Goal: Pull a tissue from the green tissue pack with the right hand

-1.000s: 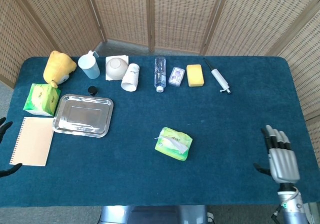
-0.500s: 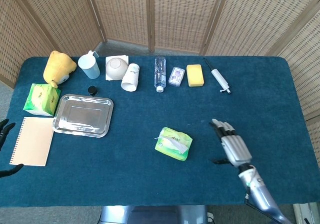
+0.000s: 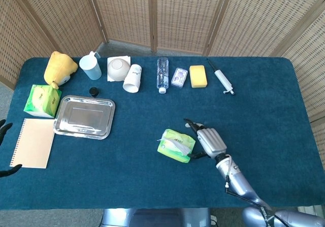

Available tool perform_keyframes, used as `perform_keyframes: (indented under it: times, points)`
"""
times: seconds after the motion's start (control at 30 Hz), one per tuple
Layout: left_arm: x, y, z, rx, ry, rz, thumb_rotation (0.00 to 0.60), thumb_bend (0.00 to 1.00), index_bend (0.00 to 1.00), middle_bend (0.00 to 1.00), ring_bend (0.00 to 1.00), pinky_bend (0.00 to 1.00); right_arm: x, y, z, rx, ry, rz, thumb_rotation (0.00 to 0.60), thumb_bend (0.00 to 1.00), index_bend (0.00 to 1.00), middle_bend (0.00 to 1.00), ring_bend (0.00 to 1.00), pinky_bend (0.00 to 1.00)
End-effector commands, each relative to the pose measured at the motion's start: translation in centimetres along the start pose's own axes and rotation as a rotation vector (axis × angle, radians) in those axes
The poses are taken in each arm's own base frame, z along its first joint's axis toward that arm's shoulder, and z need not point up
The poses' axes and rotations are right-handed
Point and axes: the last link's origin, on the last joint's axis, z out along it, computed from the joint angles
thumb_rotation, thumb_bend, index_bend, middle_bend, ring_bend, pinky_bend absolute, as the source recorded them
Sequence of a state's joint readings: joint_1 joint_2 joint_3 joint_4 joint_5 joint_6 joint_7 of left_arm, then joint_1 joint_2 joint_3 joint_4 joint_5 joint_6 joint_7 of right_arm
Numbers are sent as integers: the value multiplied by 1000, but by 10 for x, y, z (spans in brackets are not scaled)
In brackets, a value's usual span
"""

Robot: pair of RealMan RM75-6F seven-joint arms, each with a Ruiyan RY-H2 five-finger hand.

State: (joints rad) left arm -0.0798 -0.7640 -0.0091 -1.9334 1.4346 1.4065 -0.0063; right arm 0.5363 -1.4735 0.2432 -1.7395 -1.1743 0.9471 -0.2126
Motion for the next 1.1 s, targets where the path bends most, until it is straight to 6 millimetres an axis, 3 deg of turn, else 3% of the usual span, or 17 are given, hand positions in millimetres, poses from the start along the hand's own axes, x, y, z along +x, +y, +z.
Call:
perform_keyframes:
  times: [0.03,0.17,0.3,0.4,0.47,0.7,0.97,1.1]
  points:
    - [-1,0,3,5,-4,-1,600,0,0,0,0,0,-4,-7,8,8,-8,17,600,119,213,386,360,605]
    - [-2,0,6,6,-10,-2,600,0,0,0,0,0,-9,-14,15,18,-8,36,600,290,324,470,436,677]
    - [-3,0,8,8,-16,-1,600,0,0,0,0,0,-10,-16,25,5,13,47,600,418,557,648,600,766]
    - [-3,0,9,10,-19,-2,600,0,0,0,0,0,-10,-20,29,2,55,59,600,473,687,740,685,800]
    - [-4,0,10,11,-20,-2,600,0,0,0,0,0,-10,-22,29,9,80,67,600,481,723,764,705,812]
    - [-4,-1,11,18,-27,-6,600,0,0,0,0,0,4,-29,25,58,169,56,600,492,770,788,725,821]
    - [-5,-2,11,22,-38,-8,600,0,0,0,0,0,60,-55,15,187,413,5,600,492,772,788,725,821]
    - [-4,-1,11,14,-46,-15,600,0,0,0,0,0,92,-56,15,188,529,-81,600,492,772,788,725,821]
